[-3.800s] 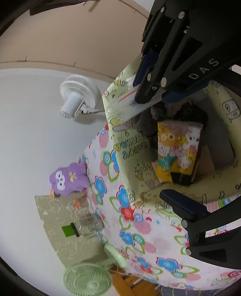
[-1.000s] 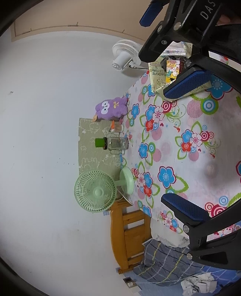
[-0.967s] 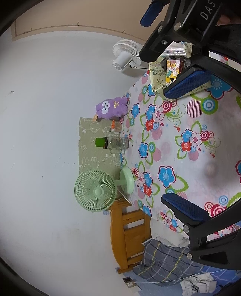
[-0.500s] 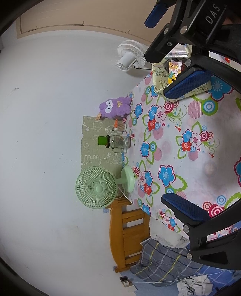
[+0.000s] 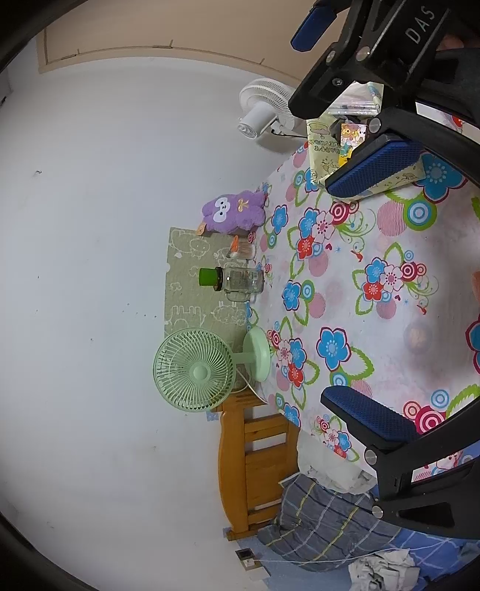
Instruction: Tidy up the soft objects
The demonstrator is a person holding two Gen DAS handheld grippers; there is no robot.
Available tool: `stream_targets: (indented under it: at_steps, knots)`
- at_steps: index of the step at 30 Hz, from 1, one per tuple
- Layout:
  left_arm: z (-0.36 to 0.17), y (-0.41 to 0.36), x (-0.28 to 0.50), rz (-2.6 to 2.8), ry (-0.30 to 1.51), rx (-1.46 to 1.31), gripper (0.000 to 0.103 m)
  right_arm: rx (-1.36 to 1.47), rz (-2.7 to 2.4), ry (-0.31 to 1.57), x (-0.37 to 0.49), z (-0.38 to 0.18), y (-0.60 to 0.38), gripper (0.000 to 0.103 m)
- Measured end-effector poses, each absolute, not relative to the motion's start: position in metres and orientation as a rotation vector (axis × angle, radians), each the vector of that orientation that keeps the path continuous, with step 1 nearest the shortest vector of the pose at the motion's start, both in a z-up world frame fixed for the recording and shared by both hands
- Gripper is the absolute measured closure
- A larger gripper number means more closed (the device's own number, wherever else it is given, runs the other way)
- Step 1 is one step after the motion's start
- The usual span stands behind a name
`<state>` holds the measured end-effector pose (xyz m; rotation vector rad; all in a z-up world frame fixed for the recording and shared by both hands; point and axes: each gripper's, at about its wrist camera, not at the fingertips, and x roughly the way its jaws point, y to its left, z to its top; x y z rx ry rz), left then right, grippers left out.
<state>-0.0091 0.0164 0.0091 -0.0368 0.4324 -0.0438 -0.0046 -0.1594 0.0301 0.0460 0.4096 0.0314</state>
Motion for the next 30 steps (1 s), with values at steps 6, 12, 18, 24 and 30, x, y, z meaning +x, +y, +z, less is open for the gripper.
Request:
stream_targets:
  at_steps: [6, 12, 18, 24, 30]
  knots:
    - [0.0092, 0.0159, -0.009, -0.042, 0.431, -0.037, 0.0, 0.056, 0.029, 0.412, -0.0046, 0.0297, -0.1618, 0.0]
    - [0.0098, 0.0157, -0.0094, -0.04, 0.43, -0.034, 0.0, 0.055, 0.03, 0.412, -0.0046, 0.0298, -0.1619, 0.0]
    - [0.0098, 0.0159, -0.0094, -0.04, 0.429, -0.033, 0.0, 0.056, 0.029, 0.412, -0.0048, 0.0296, -0.1623, 0.0]
    - [0.0097, 0.0156, -0.0094, -0.04, 0.429, -0.032, 0.0, 0.055, 0.03, 0.412, -0.0047, 0.0296, -0.1622, 0.0]
    - [0.0099, 0.0162, -0.009, -0.04, 0.429, -0.03, 0.0, 0.056, 0.03, 0.415, -0.0044, 0.0288, -0.163, 0.0]
